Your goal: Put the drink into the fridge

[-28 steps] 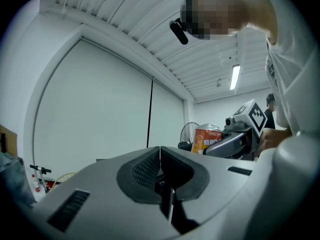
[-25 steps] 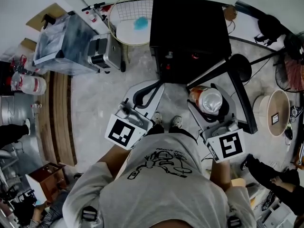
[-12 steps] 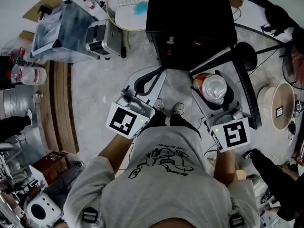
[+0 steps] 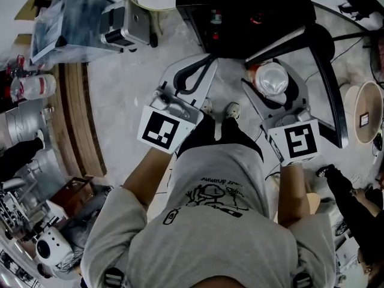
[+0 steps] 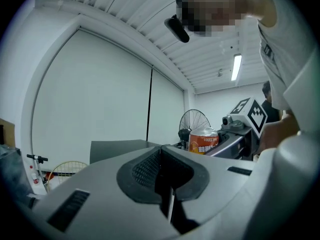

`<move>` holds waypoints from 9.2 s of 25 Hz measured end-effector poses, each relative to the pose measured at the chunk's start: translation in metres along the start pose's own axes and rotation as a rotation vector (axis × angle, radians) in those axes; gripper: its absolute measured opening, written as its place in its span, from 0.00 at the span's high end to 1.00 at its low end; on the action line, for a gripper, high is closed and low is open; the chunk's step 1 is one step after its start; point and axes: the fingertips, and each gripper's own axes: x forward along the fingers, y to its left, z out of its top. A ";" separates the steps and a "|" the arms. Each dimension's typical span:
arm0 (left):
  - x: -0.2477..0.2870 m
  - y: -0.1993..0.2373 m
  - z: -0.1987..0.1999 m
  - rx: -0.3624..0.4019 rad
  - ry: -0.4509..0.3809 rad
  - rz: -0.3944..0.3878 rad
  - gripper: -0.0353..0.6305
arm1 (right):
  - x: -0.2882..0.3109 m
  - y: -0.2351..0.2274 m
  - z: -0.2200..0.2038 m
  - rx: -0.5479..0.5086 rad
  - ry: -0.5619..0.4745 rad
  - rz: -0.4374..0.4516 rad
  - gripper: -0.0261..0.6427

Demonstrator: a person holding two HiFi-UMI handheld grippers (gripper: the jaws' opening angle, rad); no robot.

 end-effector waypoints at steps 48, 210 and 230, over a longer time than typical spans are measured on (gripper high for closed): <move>0.118 0.064 -0.231 0.060 0.058 0.044 0.91 | 0.248 -0.099 -0.214 0.021 0.076 -0.081 0.46; -0.044 -0.047 0.106 -0.029 -0.149 -0.001 0.91 | -0.094 0.008 0.107 -0.052 -0.207 -0.057 0.95; -0.036 -0.045 0.112 -0.021 -0.152 0.020 0.91 | -0.097 0.002 0.112 -0.053 -0.218 -0.050 0.95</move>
